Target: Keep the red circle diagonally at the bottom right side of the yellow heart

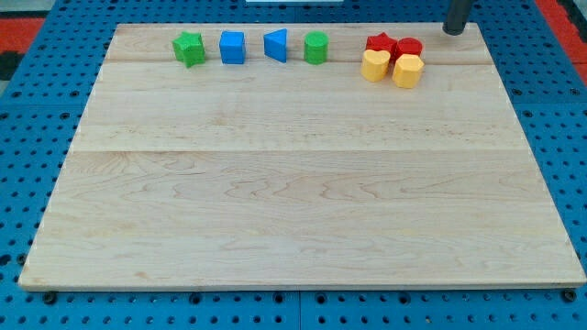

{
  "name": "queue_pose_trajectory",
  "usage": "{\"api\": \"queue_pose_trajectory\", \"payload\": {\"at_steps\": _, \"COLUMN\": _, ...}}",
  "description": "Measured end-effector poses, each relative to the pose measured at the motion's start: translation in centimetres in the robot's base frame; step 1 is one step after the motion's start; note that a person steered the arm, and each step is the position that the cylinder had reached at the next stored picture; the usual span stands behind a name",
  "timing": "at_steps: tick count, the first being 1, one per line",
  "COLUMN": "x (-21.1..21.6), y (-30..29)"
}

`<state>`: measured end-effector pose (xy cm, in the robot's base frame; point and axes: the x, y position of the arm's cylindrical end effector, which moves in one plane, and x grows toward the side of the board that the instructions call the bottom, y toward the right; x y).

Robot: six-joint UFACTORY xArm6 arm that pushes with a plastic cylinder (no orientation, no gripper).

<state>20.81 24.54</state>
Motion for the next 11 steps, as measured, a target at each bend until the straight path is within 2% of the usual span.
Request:
{"api": "queue_pose_trajectory", "payload": {"at_steps": 2, "x": 1.4, "y": -0.3}}
{"api": "queue_pose_trajectory", "payload": {"at_steps": 4, "x": 6.6, "y": -5.9}}
{"api": "queue_pose_trajectory", "payload": {"at_steps": 5, "x": 12.6, "y": -8.9}}
{"api": "queue_pose_trajectory", "payload": {"at_steps": 6, "x": 16.5, "y": -12.1}}
{"api": "queue_pose_trajectory", "payload": {"at_steps": 7, "x": 15.5, "y": -17.7}}
{"api": "queue_pose_trajectory", "payload": {"at_steps": 8, "x": 15.8, "y": -17.3}}
{"api": "queue_pose_trajectory", "payload": {"at_steps": 10, "x": 12.1, "y": -5.9}}
{"api": "queue_pose_trajectory", "payload": {"at_steps": 11, "x": 5.3, "y": -4.3}}
